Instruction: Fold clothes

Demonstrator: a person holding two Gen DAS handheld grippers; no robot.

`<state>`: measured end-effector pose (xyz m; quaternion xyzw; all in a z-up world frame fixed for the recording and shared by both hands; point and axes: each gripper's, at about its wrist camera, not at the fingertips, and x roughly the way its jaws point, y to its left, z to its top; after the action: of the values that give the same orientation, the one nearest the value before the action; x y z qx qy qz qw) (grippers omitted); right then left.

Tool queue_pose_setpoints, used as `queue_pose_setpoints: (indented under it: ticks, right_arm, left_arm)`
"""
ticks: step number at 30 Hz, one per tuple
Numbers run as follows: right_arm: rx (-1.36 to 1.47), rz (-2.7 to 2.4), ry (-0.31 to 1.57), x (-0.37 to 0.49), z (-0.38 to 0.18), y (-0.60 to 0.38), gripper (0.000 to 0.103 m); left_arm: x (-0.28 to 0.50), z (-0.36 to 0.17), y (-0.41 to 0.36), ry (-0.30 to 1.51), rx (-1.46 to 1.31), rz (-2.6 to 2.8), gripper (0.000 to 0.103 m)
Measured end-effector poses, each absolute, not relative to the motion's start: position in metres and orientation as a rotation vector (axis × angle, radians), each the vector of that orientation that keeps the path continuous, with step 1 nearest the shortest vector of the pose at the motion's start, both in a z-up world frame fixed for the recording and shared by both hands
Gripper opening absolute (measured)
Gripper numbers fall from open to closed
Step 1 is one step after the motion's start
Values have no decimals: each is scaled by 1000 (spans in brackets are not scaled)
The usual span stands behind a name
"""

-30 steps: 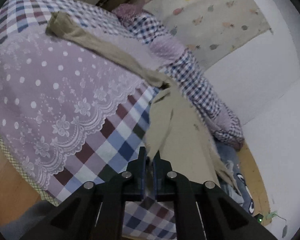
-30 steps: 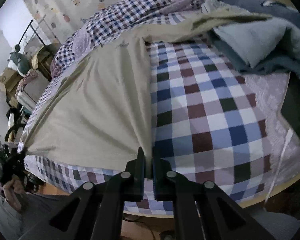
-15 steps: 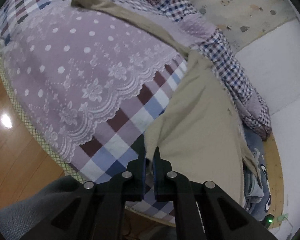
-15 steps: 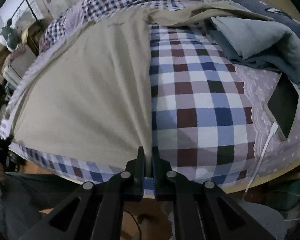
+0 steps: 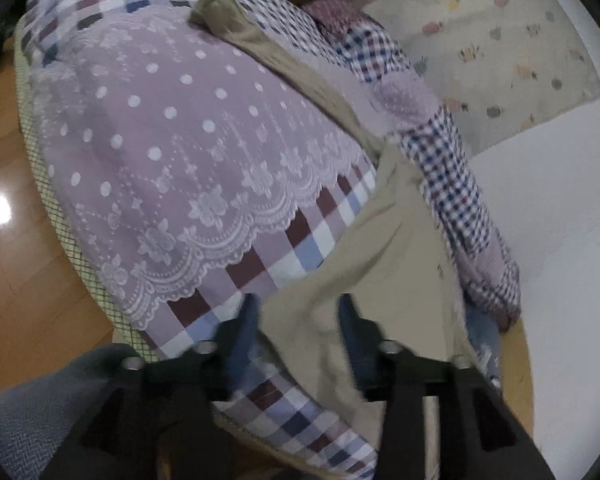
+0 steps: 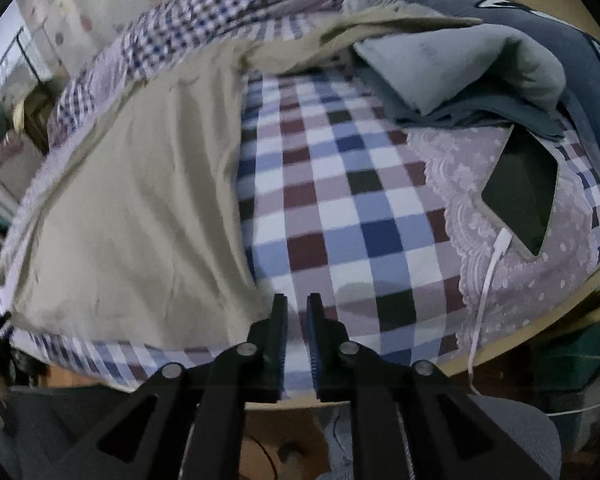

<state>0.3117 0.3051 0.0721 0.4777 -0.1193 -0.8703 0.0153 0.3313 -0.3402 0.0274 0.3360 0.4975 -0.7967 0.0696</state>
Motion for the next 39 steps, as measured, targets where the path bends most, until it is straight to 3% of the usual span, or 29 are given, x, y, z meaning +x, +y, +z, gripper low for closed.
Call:
queue_pose_setpoints:
  ticks: [1, 2, 4, 5, 8, 18, 28, 39]
  right_arm:
    - [1447, -2726, -399, 313, 75, 307, 24]
    - [1398, -2750, -431, 315, 78, 310, 39]
    - [1297, -2803, -510, 320, 83, 317, 51]
    - [1257, -2816, -553, 321, 84, 320, 51]
    - [1175, -2825, -657, 323, 86, 328, 51]
    - [1065, -2849, -478, 319, 90, 301, 58]
    - [991, -2858, -442, 321, 95, 291, 76]
    - [1043, -2897, -290, 305, 88, 265, 77]
  left_arm:
    - [332, 27, -341, 1512, 990, -2395, 64]
    - [333, 28, -342, 1533, 967, -2392, 65]
    - [335, 29, -345, 1575, 913, -2387, 73]
    - [336, 29, -347, 1594, 884, -2386, 81]
    - [330, 26, -350, 1613, 810, -2392, 83]
    - [327, 15, -376, 1810, 624, -2330, 85]
    - [310, 39, -449, 1651, 486, -2393, 85]
    - [249, 19, -529, 1690, 552, -2389, 85]
